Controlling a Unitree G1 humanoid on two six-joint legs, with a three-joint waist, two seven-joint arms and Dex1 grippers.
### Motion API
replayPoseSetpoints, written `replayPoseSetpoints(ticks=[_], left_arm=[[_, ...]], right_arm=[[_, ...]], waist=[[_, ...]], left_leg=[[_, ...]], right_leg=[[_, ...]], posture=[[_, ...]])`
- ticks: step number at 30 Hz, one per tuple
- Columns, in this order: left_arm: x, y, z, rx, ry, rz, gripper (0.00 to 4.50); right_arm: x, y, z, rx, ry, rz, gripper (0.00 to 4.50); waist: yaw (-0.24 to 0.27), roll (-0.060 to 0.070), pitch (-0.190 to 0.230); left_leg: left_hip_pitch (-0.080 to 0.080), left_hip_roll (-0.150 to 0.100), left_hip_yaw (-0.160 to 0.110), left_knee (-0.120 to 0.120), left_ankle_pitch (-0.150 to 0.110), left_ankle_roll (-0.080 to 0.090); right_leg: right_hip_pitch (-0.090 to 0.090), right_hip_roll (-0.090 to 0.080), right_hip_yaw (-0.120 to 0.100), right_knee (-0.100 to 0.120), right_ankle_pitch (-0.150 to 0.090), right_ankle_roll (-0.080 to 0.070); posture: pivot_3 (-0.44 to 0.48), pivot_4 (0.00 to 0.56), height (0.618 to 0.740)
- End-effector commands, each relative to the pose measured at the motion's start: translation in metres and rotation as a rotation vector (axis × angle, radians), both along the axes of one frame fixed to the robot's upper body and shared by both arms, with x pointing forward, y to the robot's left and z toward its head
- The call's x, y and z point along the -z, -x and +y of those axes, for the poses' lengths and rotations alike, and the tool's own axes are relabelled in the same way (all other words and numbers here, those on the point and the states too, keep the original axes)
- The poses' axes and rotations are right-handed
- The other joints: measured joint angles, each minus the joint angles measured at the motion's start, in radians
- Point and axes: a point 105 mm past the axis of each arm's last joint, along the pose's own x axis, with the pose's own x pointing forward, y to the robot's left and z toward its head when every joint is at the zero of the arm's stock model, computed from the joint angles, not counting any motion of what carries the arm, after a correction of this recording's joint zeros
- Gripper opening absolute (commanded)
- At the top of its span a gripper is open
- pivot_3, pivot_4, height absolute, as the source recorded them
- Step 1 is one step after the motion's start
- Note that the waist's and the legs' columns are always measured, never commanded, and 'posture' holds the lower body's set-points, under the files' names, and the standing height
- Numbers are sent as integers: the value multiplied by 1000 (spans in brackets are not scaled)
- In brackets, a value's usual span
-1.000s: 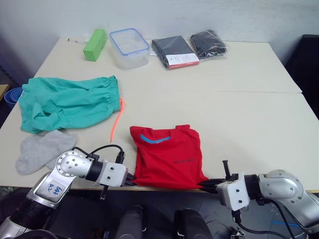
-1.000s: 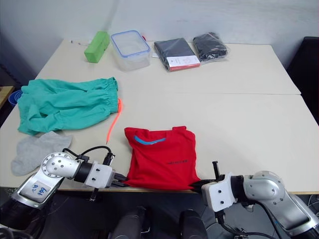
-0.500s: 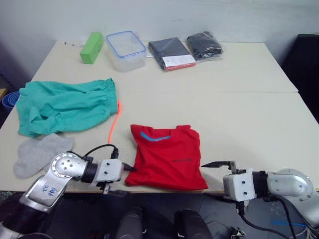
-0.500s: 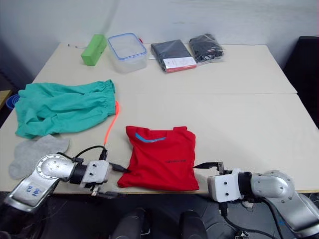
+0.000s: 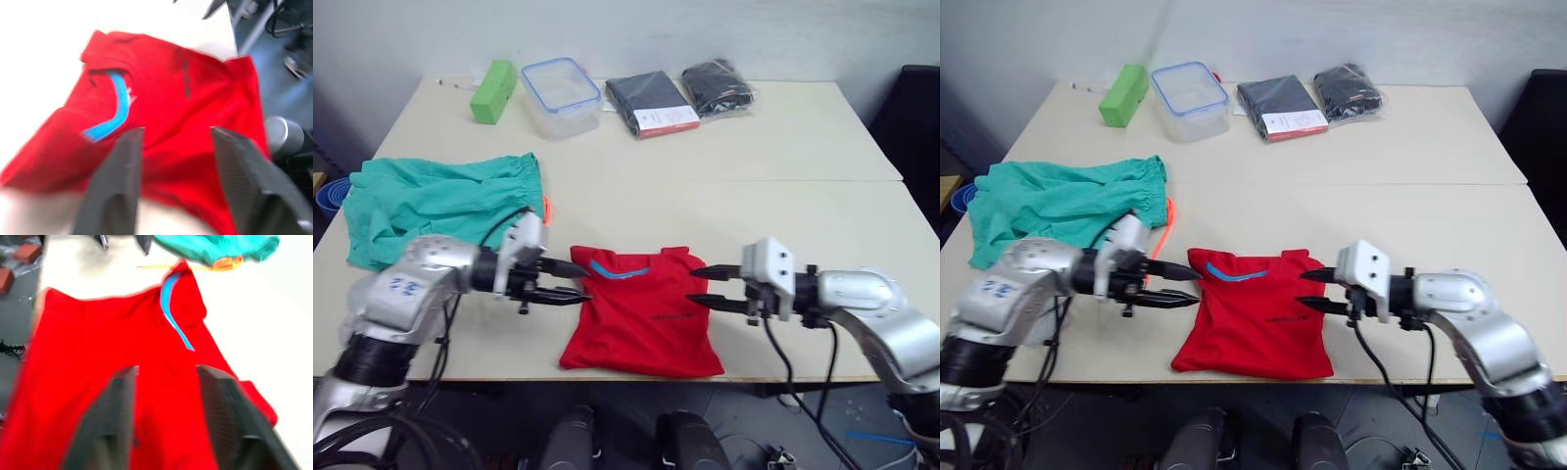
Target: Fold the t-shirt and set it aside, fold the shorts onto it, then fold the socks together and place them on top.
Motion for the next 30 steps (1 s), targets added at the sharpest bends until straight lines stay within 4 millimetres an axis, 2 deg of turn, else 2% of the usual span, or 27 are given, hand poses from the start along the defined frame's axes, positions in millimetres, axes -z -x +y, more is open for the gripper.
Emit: replayPoseSetpoints(ticks=[1, 2, 4, 8, 12, 14, 16, 19, 20, 22, 23, 25, 28, 30], left_arm=[[7, -4, -14, 48, -55, -63, 880], [11, -1, -21, 84, -65, -70, 555], [18, 4, -31, 140, -93, -77, 49], [44, -7, -30, 116, -215, -127, 49], [60, -27, -17, 28, -261, -162, 49], [67, -33, -9, 7, -281, -164, 49], [69, -36, -6, -3, -278, -160, 49], [68, -41, -7, -30, -243, -152, 49], [67, -42, -8, -34, -233, -150, 49], [52, -43, -17, -44, -179, -153, 49], [44, -43, -20, -48, -158, -161, 49], [36, -43, -20, -61, -133, -167, 49], [28, -41, -16, -78, -113, -155, 49], [30, -40, -13, -82, -131, -154, 49]], right_arm=[[7, -13, 6, 33, 42, -37, 287], [12, -18, 7, 47, 66, -50, 0], [19, -25, 5, 62, 104, -81, 0], [29, -38, -12, 143, 146, -94, 0], [37, -60, -32, 265, 276, -187, 0], [34, -74, -51, 364, 316, -230, 0], [30, -81, -60, 418, 315, -249, 0], [13, -84, -58, 445, 211, -259, 0], [7, -82, -54, 436, 168, -251, 0], [-19, -69, -36, 371, -3, -197, 0], [-30, -58, -26, 309, -65, -174, 0], [-39, -36, -11, 196, -108, -130, 0], [-23, -3, 7, 16, -27, -69, 0], [-6, 8, 10, -40, 40, -42, 0]], waist=[[1, 0, 0], [1, 0, 0], [2, 0, 0], [3, 0, 0], [1, 0, 0], [0, -1, -1], [1, -1, -1], [0, -1, -1], [0, -1, -1], [0, -1, -1], [0, -1, -1], [1, -1, -1], [3, -1, -1], [3, -1, -1]], left_leg=[[-2, 0, 0, 1, 0, 0], [-6, 0, 0, 2, 1, 1], [-12, 0, 0, 4, 3, 2], [-12, -1, 1, 5, 5, 3], [-9, -1, 0, 4, 7, 2], [-7, -1, 0, 4, 8, 1], [-5, -1, 0, 4, 8, 0], [-2, -1, 0, 3, 8, 0], [-2, -1, 0, 3, 8, 0], [-2, -1, 0, 2, 8, 0], [-2, -1, 0, 2, 8, 0], [-4, -1, -1, 2, 8, 0], [-8, -1, -3, 2, 8, 0], [-10, -1, -3, 3, 8, 1]], right_leg=[[-2, 0, 0, 1, 0, 0], [-6, 0, 0, 2, 0, 0], [-12, 0, 0, 4, 1, 1], [-12, 0, 0, 2, 1, 2], [-11, -1, 1, 4, 1, 2], [-11, -2, 1, 7, 1, 2], [-10, -2, 1, 9, 1, 2], [-8, -2, 1, 9, 1, 2], [-8, -2, 2, 9, 1, 2], [-8, -2, 2, 10, 1, 2], [-8, -2, 2, 10, 1, 2], [-9, -2, 1, 10, 1, 2], [-11, -2, 0, 10, 1, 2], [-12, -2, -1, 9, 1, 2]], posture=[[0, 150, 740], [0, 150, 740], [0, 150, 740], [0, 150, 740], [0, 150, 740], [0, 150, 740], [0, 150, 740], [0, 150, 740], [0, 150, 740], [0, 150, 740], [0, 150, 740], [0, 150, 740], [0, 150, 740], [0, 150, 740]])
